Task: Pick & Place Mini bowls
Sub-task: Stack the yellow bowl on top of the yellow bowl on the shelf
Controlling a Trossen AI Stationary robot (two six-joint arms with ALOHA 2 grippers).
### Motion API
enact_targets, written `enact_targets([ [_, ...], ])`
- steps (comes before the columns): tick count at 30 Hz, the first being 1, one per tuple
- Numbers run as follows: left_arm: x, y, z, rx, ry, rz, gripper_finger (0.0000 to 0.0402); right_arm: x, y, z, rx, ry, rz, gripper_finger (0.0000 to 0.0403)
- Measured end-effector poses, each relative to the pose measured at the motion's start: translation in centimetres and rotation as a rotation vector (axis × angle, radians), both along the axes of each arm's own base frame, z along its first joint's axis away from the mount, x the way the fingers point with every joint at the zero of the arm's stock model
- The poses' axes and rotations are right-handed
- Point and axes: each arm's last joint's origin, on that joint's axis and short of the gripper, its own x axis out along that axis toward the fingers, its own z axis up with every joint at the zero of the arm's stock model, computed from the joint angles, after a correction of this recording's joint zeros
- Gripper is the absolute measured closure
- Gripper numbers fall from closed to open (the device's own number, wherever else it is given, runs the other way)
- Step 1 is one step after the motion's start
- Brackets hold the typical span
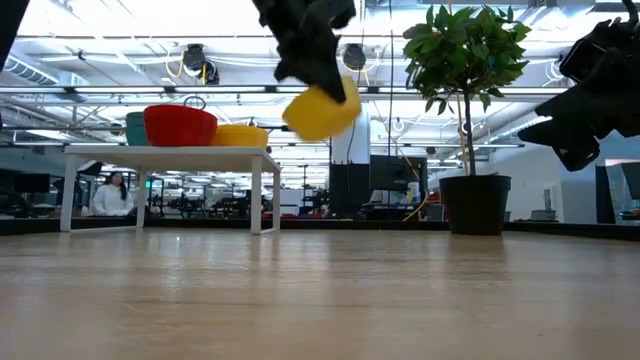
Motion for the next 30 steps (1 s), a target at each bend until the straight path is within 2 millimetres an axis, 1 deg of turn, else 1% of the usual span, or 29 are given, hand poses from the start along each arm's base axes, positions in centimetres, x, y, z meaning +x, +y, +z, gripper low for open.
enact_targets([
  [2,-0.5,1.0,1.5,0.038,-0.061,0.033,0.0393,0.0,0.0,0.0,-0.010,0.003,0.002,0.0238],
  [4,-0.9,2.2,2.8,0.062,-0.126,0.080,0.0395,0.0,0.0,0.0,-0.004,0.004,0.000,0.0238],
  [8,-1.9,5.1,4.6,0.124,-0.202,0.188,0.0380,0.0,0.0,0.0,-0.001,0.000,0.000,0.0238],
  [10,-2.3,6.7,5.0,0.142,-0.216,0.231,0.0378,0.0,0.0,0.0,0.000,0.000,0.000,0.0238],
  [15,-3.4,10.9,5.1,0.174,-0.213,0.327,0.0395,0.0,0.0,0.0,0.000,0.000,0.000,0.0238],
  [19,-4.5,13.7,5.1,0.194,-0.199,0.392,0.0383,0.0,0.0,0.0,0.001,0.000,0.000,0.0238],
  [22,-5.5,15.2,5.4,0.208,-0.184,0.412,0.0381,0.0,0.0,0.0,0.013,0.000,-0.003,0.0238],
  [25,-6.5,16.0,5.8,0.219,-0.164,0.425,0.0394,0.0,0.0,0.0,0.026,0.000,-0.005,0.0238],
  [28,-8.0,16.4,5.8,0.188,-0.093,0.433,0.0392,0.0,0.0,0.0,0.026,0.000,-0.005,0.0238],
  [30,-8.3,16.3,6.1,0.190,-0.096,0.434,0.0383,0.0,0.0,0.0,0.026,0.001,-0.006,0.0238],
])
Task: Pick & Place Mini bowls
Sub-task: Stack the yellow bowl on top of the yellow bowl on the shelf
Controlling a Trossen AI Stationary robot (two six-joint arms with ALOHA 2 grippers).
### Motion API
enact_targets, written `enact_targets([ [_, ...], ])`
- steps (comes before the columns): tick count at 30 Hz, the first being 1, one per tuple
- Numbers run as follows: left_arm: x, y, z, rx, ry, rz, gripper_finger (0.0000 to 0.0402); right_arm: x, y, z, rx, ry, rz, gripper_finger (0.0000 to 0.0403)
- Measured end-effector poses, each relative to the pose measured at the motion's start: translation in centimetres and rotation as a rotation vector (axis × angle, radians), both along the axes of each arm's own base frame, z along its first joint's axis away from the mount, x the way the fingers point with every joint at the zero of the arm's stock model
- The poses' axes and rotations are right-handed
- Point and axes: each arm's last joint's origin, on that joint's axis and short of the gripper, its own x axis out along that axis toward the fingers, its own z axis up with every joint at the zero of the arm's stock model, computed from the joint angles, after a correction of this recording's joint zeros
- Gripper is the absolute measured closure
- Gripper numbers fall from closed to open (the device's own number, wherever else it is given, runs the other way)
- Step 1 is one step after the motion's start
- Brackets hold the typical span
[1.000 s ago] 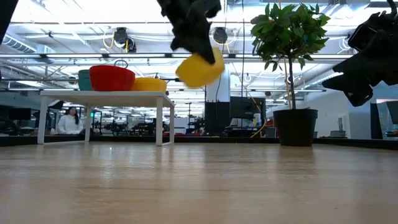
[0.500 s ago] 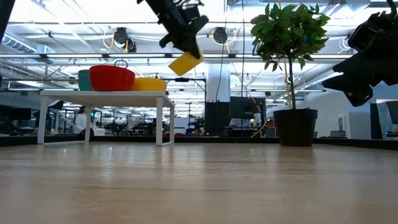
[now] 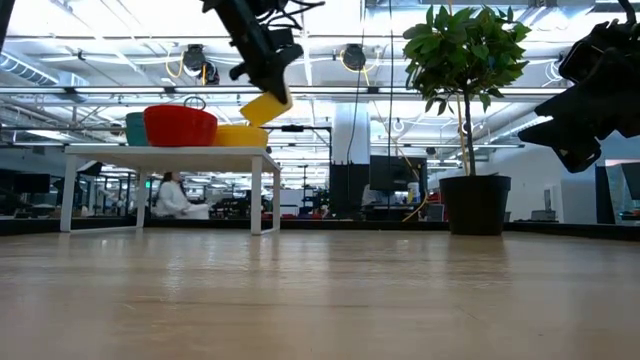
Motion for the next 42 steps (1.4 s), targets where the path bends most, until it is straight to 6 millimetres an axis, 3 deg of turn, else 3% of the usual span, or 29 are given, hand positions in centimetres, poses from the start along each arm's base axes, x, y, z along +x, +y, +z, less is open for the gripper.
enact_targets([
  [8,-2.6,-1.1,0.9,-0.019,0.129,-0.008,0.0395,0.0,0.0,0.0,-0.001,0.000,0.000,0.0238],
  [13,-3.9,-1.2,0.3,-0.099,0.223,0.031,0.0379,0.0,0.0,0.0,-0.056,0.000,0.012,0.0238],
  [19,-3.1,-0.5,-1.4,-0.152,0.283,0.009,0.0395,0.0,0.0,0.0,-0.054,0.000,0.012,0.0238],
  [25,-2.4,0.0,-2.6,-0.177,0.311,-0.007,0.0377,0.0,0.0,0.0,-0.053,-0.001,0.012,0.0238],
  [33,-2.2,0.2,-3.0,-0.187,0.317,0.000,0.0395,0.0,0.0,0.0,-0.054,0.000,0.012,0.0238],
  [36,-2.2,0.2,-3.0,-0.201,0.298,0.028,0.0376,0.0,0.0,0.0,-0.054,0.000,0.012,0.0238],
  [42,-2.2,0.3,-2.9,-0.200,0.290,0.046,0.0295,0.0,0.0,0.0,-0.054,0.000,0.012,0.0238],
])
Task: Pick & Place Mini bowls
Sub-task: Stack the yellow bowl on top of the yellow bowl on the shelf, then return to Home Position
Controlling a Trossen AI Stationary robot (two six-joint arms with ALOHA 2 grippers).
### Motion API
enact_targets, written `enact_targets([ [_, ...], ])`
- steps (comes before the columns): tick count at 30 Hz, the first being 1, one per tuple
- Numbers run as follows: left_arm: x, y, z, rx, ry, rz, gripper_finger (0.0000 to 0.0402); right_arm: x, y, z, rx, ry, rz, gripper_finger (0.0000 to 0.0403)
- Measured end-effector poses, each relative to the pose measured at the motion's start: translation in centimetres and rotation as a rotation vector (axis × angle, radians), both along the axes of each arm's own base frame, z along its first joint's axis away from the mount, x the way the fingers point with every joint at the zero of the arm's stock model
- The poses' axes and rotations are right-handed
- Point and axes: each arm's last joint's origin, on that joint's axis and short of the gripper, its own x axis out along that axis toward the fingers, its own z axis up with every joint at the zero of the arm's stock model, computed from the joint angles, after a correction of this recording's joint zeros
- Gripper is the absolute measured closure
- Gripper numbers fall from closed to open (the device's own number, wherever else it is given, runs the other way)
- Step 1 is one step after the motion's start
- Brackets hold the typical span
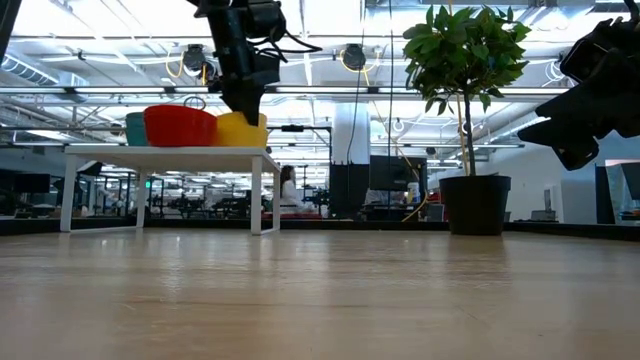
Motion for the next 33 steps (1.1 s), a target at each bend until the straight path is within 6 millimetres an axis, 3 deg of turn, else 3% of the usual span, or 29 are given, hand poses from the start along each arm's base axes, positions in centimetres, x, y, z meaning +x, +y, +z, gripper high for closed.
enact_targets([
  [8,-1.6,-1.0,2.7,0.049,-0.069,-0.015,0.0222,0.0,0.0,0.0,0.000,0.000,0.000,0.0238],
  [17,-5.0,-3.4,7.3,0.134,-0.239,-0.013,0.0204,0.0,0.0,0.0,0.000,0.000,0.000,0.0238],
  [22,-7.8,-5.6,10.0,0.219,-0.264,-0.116,0.0203,0.0,0.0,0.0,0.000,0.000,0.000,0.0238],
  [33,-15.3,-10.3,14.4,0.286,-0.526,-0.078,0.0203,-0.3,-0.2,0.9,0.048,-0.072,0.000,0.0238],
])
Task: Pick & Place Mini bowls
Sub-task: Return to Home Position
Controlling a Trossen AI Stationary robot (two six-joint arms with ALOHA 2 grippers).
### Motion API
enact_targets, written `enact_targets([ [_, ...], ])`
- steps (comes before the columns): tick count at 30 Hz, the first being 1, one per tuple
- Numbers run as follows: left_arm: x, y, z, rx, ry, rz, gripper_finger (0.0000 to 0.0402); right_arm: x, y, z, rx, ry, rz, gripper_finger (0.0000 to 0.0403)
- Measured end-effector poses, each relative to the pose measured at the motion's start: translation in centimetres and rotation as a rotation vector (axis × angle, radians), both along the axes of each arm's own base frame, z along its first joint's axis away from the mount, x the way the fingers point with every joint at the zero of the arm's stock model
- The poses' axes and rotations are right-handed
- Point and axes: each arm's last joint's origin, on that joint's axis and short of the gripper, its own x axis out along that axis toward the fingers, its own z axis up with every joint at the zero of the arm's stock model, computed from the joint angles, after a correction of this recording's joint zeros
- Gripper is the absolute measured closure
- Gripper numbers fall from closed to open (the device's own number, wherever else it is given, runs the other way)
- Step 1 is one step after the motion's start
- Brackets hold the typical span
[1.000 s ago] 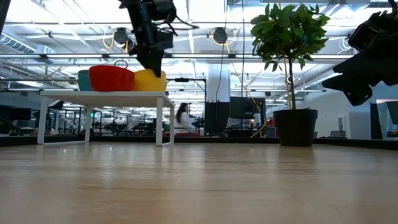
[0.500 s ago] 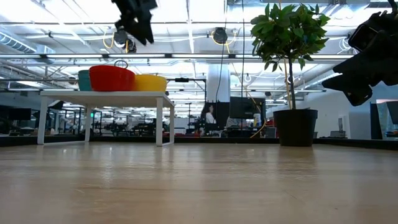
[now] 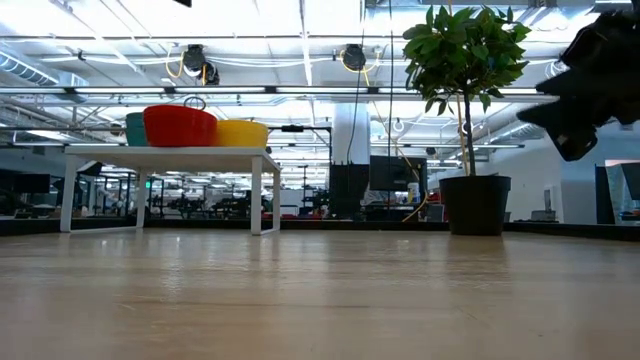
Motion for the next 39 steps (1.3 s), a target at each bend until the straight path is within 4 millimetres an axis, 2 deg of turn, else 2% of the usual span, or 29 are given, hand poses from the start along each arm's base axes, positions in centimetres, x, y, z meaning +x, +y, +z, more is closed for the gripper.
enact_targets([
  [5,-2.2,-1.5,0.8,0.003,-0.074,-0.016,0.0204,-0.4,-0.3,0.8,0.047,-0.070,0.000,0.0238],
  [12,-4.3,-3.0,0.5,-0.080,-0.093,-0.020,0.0204,-0.9,-0.6,1.7,0.101,-0.151,0.000,0.0238],
  [25,-6.1,-4.8,0.8,-0.120,-0.174,-0.098,0.0204,-1.6,-2.1,2.9,0.176,-0.292,-0.096,0.0238],
  [33,-6.3,-5.3,0.8,-0.139,-0.196,-0.140,0.0203,-1.7,-3.3,3.3,0.184,-0.346,-0.203,0.0238],
  [39,-4.7,-5.3,-0.8,-0.153,-0.195,-0.156,0.0204,-1.6,-4.1,3.4,0.171,-0.360,-0.289,0.0238],
])
